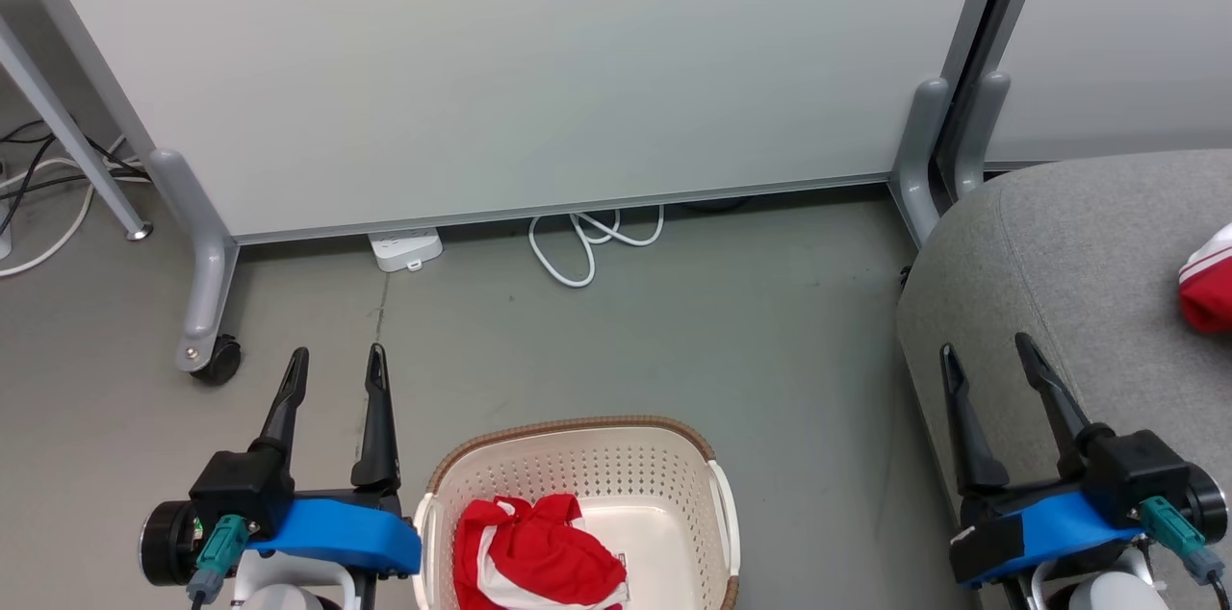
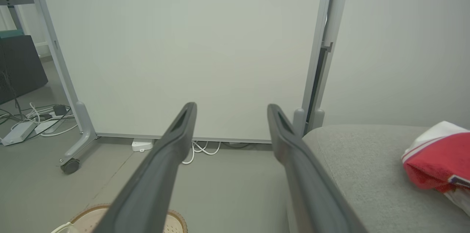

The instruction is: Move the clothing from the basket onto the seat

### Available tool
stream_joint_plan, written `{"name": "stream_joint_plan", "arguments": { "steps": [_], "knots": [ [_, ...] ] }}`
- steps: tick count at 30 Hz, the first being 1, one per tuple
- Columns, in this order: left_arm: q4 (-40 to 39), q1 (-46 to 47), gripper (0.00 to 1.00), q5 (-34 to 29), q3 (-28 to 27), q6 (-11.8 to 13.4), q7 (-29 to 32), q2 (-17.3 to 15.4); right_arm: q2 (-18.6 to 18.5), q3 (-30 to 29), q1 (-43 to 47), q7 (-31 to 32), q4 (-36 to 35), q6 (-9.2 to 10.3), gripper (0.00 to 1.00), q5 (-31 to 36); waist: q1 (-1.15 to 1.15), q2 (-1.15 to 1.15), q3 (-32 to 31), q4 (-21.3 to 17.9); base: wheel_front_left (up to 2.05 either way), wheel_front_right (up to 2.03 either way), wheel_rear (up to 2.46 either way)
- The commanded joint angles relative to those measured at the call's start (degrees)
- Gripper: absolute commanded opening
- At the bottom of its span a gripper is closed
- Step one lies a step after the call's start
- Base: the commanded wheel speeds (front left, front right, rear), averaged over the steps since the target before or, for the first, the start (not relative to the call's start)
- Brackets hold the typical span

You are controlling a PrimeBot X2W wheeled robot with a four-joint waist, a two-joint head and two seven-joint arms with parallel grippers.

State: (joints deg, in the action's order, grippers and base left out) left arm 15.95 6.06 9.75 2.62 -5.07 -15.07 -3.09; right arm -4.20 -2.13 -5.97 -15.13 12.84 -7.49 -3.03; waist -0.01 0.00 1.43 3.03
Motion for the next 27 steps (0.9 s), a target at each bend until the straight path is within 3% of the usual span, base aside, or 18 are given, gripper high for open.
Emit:
{"name": "stream_joint_plan", "arguments": {
  "steps": [1, 27],
  "knots": [
    [0.04, -0.3, 1.0, -0.24, -0.32, -0.07, -0.15, 0.16, 0.23, 0.09, 1.14, -0.03, 0.26, -0.01, 1.0, -0.23, 0.01, 0.0, -0.19, 0.14, 0.0, 0.0, 0.0],
    [0.72, -0.46, 1.0, 0.33, 0.12, -0.27, -0.15, 0.23, 1.22, 1.84, 2.34, -0.03, 1.21, -0.01, 1.0, -0.89, 0.01, 0.0, -0.31, 0.33, 0.0, 0.0, 0.0]
  ]
}}
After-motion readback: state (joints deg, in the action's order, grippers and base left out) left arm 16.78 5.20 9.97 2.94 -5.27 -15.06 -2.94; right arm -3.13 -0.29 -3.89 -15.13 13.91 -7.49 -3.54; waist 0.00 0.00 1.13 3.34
